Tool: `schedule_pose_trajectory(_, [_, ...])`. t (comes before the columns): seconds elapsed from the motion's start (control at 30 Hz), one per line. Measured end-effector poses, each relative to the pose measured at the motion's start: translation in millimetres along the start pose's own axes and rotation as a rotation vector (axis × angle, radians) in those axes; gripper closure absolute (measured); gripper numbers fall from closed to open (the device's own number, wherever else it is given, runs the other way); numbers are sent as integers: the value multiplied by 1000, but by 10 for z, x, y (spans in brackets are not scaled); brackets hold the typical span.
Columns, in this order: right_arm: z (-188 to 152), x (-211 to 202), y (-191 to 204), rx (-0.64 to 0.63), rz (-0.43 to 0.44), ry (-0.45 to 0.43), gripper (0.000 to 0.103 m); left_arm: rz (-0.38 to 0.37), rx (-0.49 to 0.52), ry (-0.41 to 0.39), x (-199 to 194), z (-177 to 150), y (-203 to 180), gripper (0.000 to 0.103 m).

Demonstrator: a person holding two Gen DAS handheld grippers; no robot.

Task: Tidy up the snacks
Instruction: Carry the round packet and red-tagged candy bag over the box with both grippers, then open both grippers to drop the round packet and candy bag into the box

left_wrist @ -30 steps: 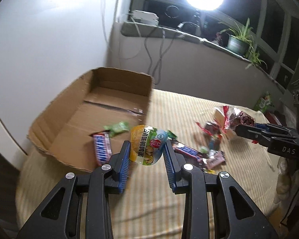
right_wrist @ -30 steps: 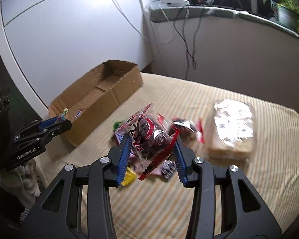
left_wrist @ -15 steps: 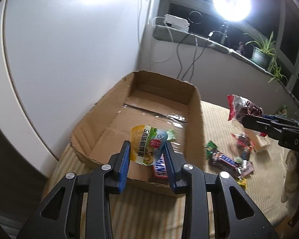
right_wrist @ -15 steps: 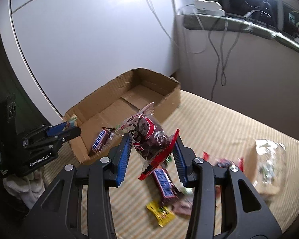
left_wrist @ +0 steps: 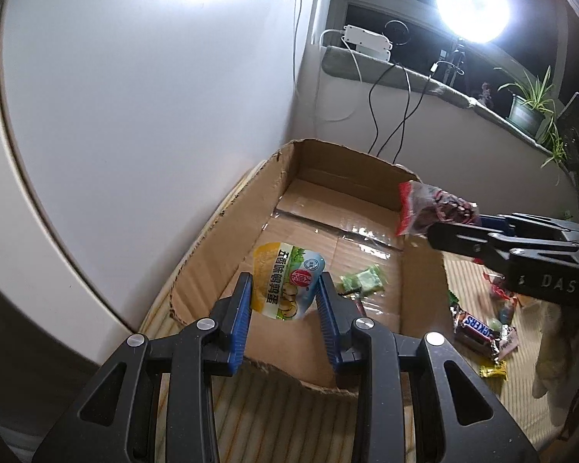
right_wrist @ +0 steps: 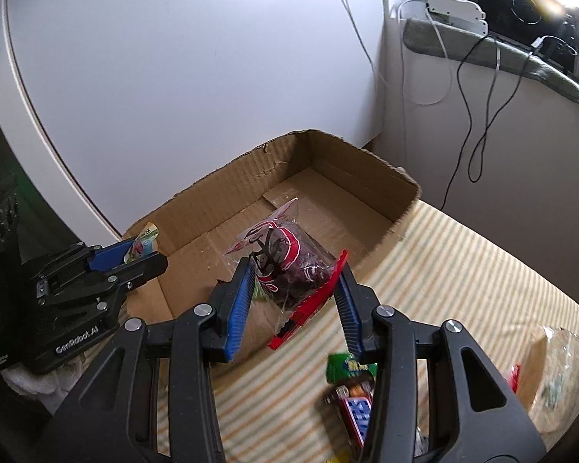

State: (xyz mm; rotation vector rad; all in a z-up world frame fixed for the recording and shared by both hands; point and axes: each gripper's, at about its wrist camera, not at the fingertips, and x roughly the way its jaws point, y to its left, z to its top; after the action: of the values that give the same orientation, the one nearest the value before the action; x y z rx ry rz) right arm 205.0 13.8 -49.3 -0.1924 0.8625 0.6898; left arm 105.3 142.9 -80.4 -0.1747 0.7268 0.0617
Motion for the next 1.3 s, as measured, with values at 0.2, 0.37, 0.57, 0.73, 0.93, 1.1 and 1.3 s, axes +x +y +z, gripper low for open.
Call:
schedule_pose_trajectory(0.2, [19, 148, 73, -32, 6, 25, 59, -1, -5, 10, 48, -3, 19, 72])
schedule_pose_trajectory(0.37, [25, 207, 104, -44, 10, 38, 58, -2, -6, 16, 64, 2, 10, 71])
schedule_pose_trajectory(0.57, [28, 222, 110, -49, 2, 41, 50, 4, -5, 19, 64, 9, 5, 65])
schedule_pose_trajectory(0.73, [53, 174, 110, -48, -16, 20, 31, 8, -7, 22, 64, 9, -5, 65])
schedule_pose_trajectory(0.93, [53, 74, 57, -31, -29, 10, 28, 10, -12, 11, 5, 12, -4, 65])
schedule_pose_trajectory(1.1, [17, -53, 9, -18, -35, -5, 26, 3, -17, 1, -70, 12, -22, 65])
schedule_pose_trajectory(1.3, [-80, -258, -97, -2, -48, -21, 26, -13, -8, -16, -189, 3, -108, 65])
